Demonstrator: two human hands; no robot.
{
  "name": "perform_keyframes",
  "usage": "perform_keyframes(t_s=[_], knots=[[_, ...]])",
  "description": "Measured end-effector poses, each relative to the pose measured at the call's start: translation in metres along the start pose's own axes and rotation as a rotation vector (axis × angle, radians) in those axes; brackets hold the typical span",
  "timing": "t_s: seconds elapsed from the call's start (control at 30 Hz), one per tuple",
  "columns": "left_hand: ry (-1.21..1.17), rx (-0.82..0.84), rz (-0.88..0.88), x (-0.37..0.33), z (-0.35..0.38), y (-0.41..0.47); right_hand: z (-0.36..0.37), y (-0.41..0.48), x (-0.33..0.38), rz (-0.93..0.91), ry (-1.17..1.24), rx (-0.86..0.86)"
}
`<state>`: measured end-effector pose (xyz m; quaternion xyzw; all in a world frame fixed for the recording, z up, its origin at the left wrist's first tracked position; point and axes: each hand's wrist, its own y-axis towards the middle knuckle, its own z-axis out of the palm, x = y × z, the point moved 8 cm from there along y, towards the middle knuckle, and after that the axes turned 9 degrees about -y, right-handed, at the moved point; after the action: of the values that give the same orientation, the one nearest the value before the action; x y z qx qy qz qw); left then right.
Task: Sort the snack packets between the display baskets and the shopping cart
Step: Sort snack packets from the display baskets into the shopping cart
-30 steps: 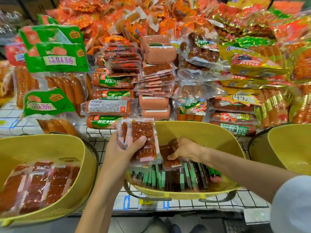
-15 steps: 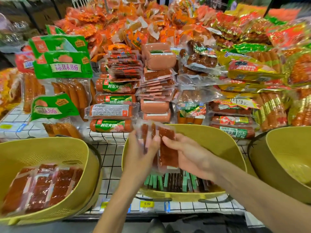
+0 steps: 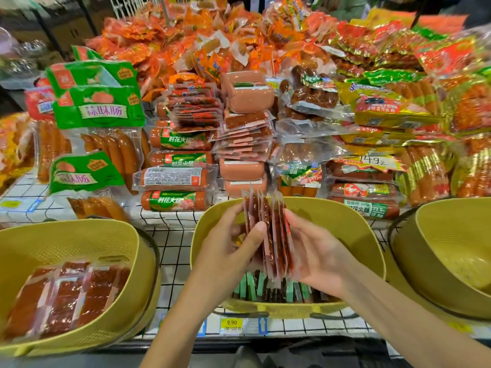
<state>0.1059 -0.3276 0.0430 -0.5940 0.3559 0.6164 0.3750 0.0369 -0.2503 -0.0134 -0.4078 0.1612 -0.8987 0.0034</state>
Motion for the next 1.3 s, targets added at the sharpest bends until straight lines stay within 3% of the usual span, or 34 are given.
perform_keyframes(t_s=[0.5,0.7,0.87,1.13,1.3], knots=[[-0.063,0.017,0.02,-0.007,0.007,0.004,-0.003,-0.011,0.005,-0.01,0.143,0.006],[-0.071,0.041,-0.052,0.002,0.01,0.006,-0.006,-0.015,0.007,-0.009,0.165,0.002],[0.049,0.111,-0.087,0.009,0.02,0.011,-0.015,-0.018,0.007,-0.033,-0.12,-0.183],[-0.043,-0.294,-0.067,0.019,0.001,0.017,-0.038,-0.039,0.019,-0.082,-0.142,-0.357],[-0.152,-0.155,-0.138,0.024,0.018,0.02,-0.045,-0.063,0.028,-0.117,-0.263,-0.422]])
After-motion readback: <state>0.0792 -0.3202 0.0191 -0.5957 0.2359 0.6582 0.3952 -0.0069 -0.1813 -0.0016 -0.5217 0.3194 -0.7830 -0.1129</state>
